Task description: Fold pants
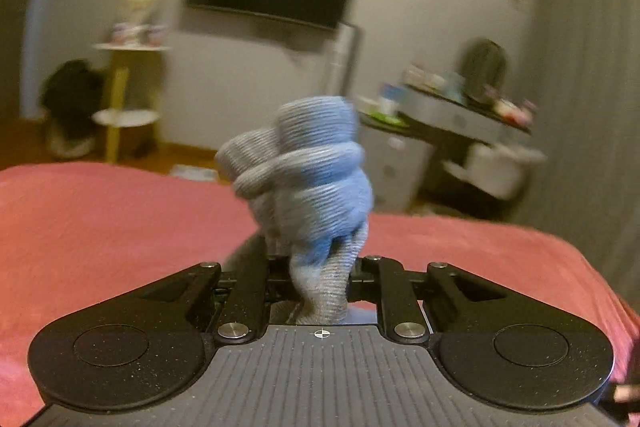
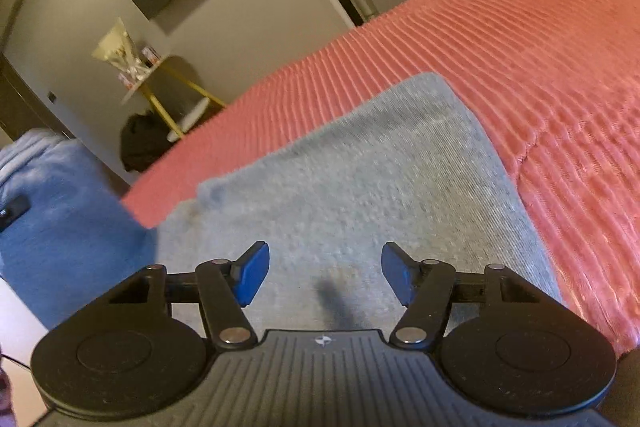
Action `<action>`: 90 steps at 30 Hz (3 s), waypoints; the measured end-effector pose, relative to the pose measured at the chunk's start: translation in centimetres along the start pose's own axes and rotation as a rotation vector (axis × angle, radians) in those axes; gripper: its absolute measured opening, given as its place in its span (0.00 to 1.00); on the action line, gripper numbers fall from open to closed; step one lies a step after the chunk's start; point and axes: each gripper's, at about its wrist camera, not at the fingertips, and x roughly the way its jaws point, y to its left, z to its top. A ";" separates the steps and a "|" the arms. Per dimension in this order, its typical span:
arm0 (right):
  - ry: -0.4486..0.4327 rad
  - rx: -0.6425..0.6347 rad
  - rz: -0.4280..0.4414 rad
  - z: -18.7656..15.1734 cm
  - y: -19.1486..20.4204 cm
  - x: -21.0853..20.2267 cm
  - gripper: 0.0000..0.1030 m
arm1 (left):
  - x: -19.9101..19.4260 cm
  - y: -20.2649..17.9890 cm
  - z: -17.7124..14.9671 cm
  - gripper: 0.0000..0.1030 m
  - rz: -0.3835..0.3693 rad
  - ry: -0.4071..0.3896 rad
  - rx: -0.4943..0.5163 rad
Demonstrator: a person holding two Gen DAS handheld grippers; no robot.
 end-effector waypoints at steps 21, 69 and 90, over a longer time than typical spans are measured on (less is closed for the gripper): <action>0.096 0.229 0.149 2.1 -5.3 -1.9 0.74 | 1.4 -11.4 -11.6 0.78 -0.011 0.341 0.256; -0.009 0.067 0.321 6.7 9.4 -5.7 0.39 | -3.3 2.3 -14.8 0.16 0.342 0.296 -0.386; 0.022 0.185 -0.112 3.3 -5.2 -4.9 0.53 | -2.7 -1.6 -14.8 0.46 0.241 0.386 -0.173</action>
